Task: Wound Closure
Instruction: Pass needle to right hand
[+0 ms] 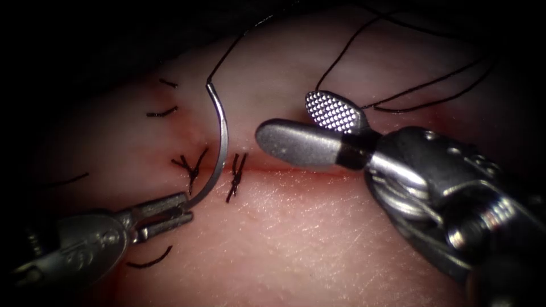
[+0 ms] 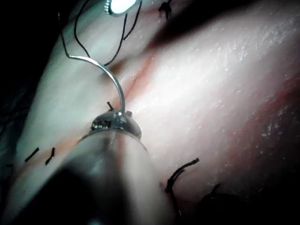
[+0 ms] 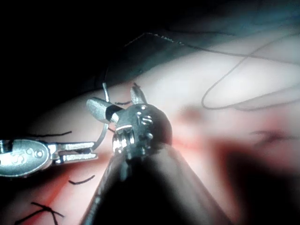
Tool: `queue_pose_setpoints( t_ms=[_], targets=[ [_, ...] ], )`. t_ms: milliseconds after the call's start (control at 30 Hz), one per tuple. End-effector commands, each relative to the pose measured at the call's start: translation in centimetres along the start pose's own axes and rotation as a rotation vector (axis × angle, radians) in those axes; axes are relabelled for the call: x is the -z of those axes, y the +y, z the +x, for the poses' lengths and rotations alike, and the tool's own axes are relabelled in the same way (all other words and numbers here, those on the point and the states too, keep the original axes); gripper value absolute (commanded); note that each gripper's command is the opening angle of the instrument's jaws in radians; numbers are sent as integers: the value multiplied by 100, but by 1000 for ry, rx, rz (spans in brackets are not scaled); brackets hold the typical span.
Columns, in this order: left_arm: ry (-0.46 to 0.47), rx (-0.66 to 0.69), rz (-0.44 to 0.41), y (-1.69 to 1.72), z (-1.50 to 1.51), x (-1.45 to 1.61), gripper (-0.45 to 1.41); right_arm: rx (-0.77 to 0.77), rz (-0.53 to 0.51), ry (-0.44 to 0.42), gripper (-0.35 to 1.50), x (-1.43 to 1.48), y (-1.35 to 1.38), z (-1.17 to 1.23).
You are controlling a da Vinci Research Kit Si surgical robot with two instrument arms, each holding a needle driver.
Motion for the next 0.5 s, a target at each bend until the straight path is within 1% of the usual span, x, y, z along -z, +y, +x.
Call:
queue_pose_setpoints(
  t_ms=[33,133,267,500],
  targets=[
    [5,-3,2,-7,4,-7,-45,1,3,6,141,-16,-9,5],
    [21,-29,31,-3,9,-6,-45,-1,-2,16,141,-25,-13,4],
    [15,-54,34,1,14,-6,-45,22,-11,13,141,-30,-16,1],
    [26,-87,48,9,25,-4,-45,60,-40,-24,140,-45,-18,-10]
  ],
)
